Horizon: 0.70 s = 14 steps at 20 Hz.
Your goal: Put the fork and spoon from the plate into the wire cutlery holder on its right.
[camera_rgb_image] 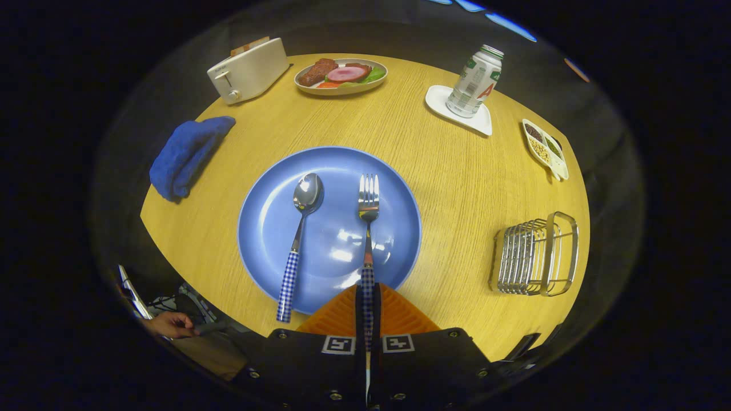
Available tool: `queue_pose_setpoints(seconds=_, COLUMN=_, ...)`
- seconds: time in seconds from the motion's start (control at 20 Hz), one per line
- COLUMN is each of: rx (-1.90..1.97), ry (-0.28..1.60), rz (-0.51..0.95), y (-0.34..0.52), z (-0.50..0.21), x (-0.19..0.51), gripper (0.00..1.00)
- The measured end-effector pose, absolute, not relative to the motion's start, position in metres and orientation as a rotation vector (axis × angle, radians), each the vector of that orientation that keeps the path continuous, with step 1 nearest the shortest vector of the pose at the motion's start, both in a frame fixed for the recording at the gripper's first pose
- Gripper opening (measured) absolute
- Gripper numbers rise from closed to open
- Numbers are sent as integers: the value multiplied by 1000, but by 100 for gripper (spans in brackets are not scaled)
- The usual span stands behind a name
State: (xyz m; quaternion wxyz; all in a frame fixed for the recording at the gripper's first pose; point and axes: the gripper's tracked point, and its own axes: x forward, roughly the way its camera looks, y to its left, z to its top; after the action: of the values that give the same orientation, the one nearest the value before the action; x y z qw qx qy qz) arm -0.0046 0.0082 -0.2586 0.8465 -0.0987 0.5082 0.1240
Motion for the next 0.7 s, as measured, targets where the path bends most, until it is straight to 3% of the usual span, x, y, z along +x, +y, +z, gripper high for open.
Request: queue_pose_setpoints(seconds=0.7, rx=-458, ry=1053, rz=283, y=-98, z=-179, x=-40, gripper=3)
